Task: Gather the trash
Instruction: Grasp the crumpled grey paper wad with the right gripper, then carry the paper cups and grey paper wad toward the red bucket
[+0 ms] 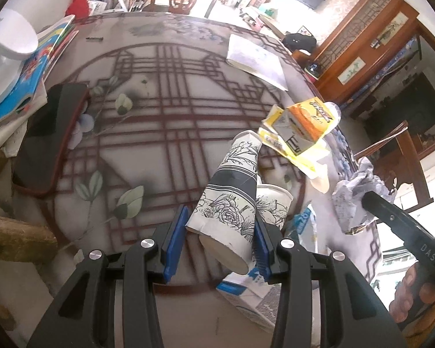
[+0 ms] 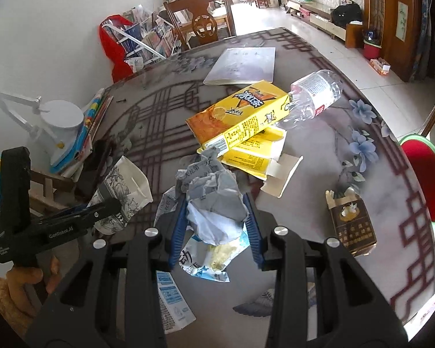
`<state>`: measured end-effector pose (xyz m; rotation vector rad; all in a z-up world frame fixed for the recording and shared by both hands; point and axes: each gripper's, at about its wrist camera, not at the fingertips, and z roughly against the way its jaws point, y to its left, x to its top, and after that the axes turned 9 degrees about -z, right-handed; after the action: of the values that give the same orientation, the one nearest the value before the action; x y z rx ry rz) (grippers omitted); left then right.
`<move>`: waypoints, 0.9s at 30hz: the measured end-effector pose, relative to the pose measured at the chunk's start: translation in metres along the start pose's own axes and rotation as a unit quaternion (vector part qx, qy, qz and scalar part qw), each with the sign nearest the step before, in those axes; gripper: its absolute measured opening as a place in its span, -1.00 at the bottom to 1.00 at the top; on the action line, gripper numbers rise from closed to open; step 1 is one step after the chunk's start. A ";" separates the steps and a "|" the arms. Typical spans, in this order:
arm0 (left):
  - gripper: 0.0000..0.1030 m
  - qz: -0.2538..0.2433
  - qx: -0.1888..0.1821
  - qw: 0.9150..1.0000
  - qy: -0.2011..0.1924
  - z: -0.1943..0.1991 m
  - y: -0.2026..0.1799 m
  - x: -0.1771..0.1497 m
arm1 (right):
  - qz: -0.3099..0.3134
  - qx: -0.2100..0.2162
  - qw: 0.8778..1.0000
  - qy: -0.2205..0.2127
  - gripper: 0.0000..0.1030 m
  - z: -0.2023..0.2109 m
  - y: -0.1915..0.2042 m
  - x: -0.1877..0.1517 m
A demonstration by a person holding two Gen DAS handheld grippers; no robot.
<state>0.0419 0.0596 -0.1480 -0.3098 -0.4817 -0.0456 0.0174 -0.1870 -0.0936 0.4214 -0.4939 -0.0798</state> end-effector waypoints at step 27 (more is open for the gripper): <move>-0.23 -0.002 0.019 1.000 -0.005 -0.006 -0.040 0.009 | -0.015 0.005 1.000 -0.010 -0.28 0.008 -0.047 0.014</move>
<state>0.0481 0.0202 -0.1371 -0.2727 -0.4916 -0.0389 0.0273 -0.2355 -0.1001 0.4378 -0.5072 -0.1099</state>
